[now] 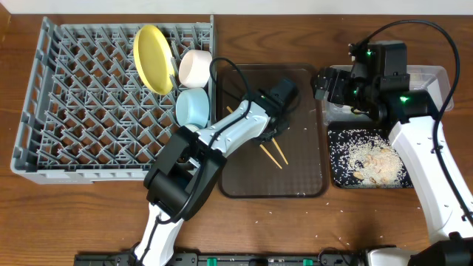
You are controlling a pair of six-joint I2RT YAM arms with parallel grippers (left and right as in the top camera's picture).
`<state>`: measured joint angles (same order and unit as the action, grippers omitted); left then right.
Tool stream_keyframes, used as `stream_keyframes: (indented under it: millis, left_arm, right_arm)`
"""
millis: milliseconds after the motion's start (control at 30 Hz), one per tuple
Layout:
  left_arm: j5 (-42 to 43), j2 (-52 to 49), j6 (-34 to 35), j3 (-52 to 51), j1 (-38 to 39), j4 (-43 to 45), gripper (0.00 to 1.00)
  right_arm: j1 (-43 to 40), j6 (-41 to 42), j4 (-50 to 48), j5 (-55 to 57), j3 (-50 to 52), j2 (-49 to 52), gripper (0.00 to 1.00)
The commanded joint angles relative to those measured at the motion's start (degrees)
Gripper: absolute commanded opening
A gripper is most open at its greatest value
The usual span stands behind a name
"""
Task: Sort waste into correct bins and load items into the dishwasher
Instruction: 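Close the left gripper on one wooden chopstick and lift it, then carry the chopstick left and stand it upright in the rack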
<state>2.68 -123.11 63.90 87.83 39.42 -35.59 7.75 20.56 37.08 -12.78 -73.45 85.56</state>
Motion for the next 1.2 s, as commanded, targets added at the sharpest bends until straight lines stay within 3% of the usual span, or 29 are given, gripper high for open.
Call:
stream_keyframes:
  millis: [0, 100, 333, 500, 633, 767, 900, 1167]
  left_arm:
    - [0.13, -1.66, 0.09, -0.74, -0.22, -0.31, 0.07]
    - [0.11, 0.72, -5.68, 0.5, -0.24, -0.13, 0.07]
    - [-0.85, 15.78, -33.33, 0.7, -2.43, -0.33, 0.07]
    - [-9.46, 26.97, -42.27, 0.7, -6.49, -5.18, 0.08]
    - [-15.63, 36.09, -58.18, 0.68, -14.53, -13.11, 0.08]
    - [-21.62, 36.2, -63.78, -0.15, -20.11, -17.42, 0.07]
    - [-22.1, 33.75, -70.79, -2.45, -23.56, -17.09, 0.08]
    - [-22.08, 25.44, -70.2, -2.75, -28.17, -17.97, 0.07]
  right_arm:
    - [0.17, 0.0, 0.02, 0.55, -0.68, -0.11, 0.99]
    - [0.17, 0.0, 0.02, 0.52, -0.68, -0.11, 0.99]
    - [0.17, 0.0, 0.02, 0.55, -0.68, -0.11, 0.99]
    - [0.17, 0.0, 0.02, 0.55, -0.68, -0.11, 0.99]
    - [0.17, 0.0, 0.02, 0.55, -0.68, -0.11, 0.99]
    - [0.17, 0.0, 0.02, 0.55, -0.68, -0.11, 0.99]
    - [0.17, 0.0, 0.02, 0.55, -0.68, -0.11, 0.99]
    - [0.17, 0.0, 0.02, 0.55, -0.68, -0.11, 0.99]
